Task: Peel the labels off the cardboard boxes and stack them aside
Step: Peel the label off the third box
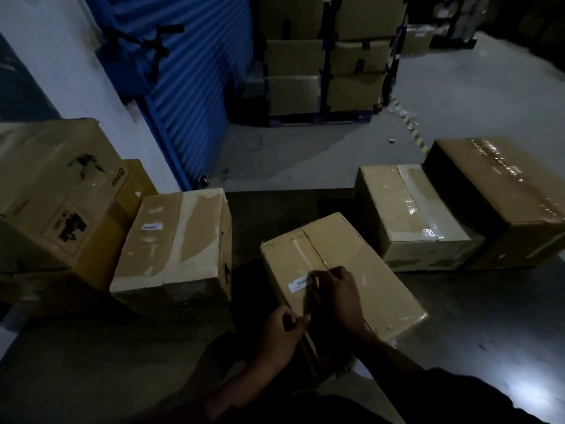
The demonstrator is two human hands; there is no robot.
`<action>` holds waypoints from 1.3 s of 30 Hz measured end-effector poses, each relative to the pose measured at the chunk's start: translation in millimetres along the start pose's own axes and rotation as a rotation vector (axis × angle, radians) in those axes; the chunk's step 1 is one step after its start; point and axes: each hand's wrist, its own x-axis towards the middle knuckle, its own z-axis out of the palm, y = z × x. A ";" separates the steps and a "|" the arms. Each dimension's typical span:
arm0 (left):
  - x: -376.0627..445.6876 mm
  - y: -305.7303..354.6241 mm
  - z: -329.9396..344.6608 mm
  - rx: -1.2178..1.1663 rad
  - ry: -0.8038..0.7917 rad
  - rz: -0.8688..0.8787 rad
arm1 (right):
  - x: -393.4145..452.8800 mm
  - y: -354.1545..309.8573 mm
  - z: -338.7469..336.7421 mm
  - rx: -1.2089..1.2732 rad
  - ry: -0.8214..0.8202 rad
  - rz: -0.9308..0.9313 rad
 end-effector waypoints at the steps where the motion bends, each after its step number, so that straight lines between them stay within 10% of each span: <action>1: 6.8 -0.4 -4.3 -0.002 0.009 0.003 | -0.3 -2.0 -0.4 -0.004 0.009 0.010; 39: 65.8 -3.1 -18.6 -0.133 0.115 -0.040 | 28.9 3.2 20.5 -0.188 -0.064 0.135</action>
